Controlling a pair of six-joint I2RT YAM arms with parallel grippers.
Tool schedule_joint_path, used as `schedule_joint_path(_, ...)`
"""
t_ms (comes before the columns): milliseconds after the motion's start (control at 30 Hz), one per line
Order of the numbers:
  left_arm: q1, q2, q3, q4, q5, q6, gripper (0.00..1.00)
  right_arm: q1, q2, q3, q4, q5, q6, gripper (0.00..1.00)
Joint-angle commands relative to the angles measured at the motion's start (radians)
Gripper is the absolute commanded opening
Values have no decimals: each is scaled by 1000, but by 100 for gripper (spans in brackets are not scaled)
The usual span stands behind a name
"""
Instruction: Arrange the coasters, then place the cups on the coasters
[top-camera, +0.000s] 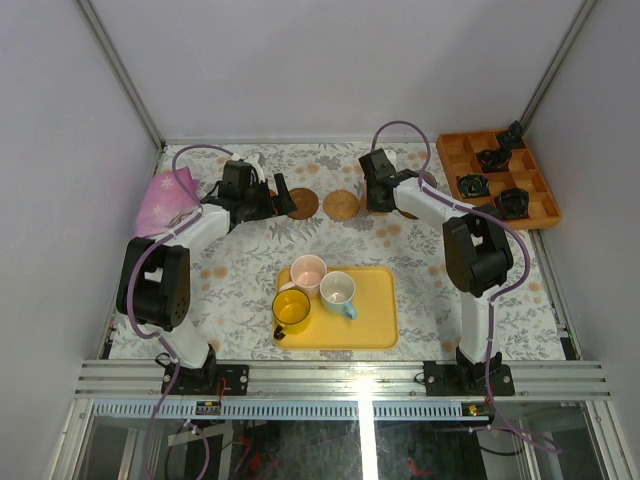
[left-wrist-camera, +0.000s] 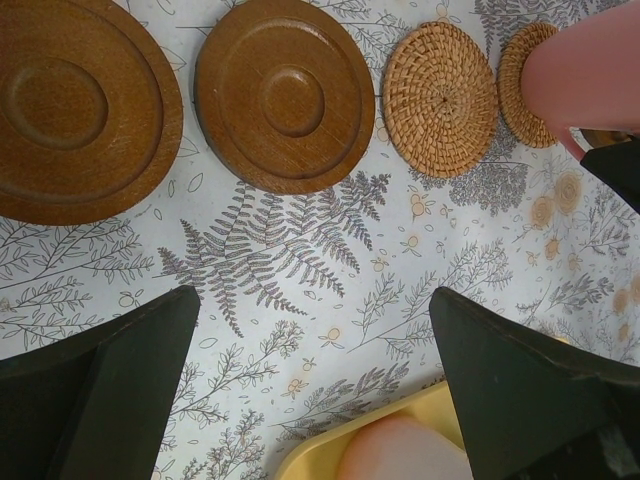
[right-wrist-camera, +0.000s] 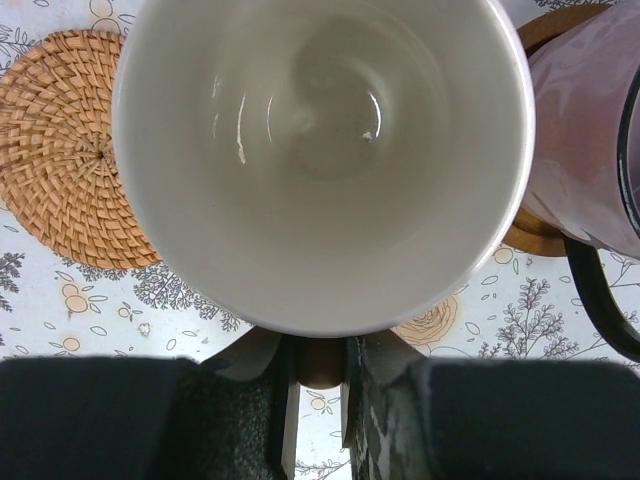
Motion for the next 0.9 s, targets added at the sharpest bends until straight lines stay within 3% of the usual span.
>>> schedule_joint_path(0, 2, 17, 37, 16, 13, 12, 100, 0, -48, 34, 3, 21, 23, 0)
schedule_joint_path(867, 2, 15, 32, 13, 17, 3, 100, 1, -106, -12, -23, 24, 50, 0)
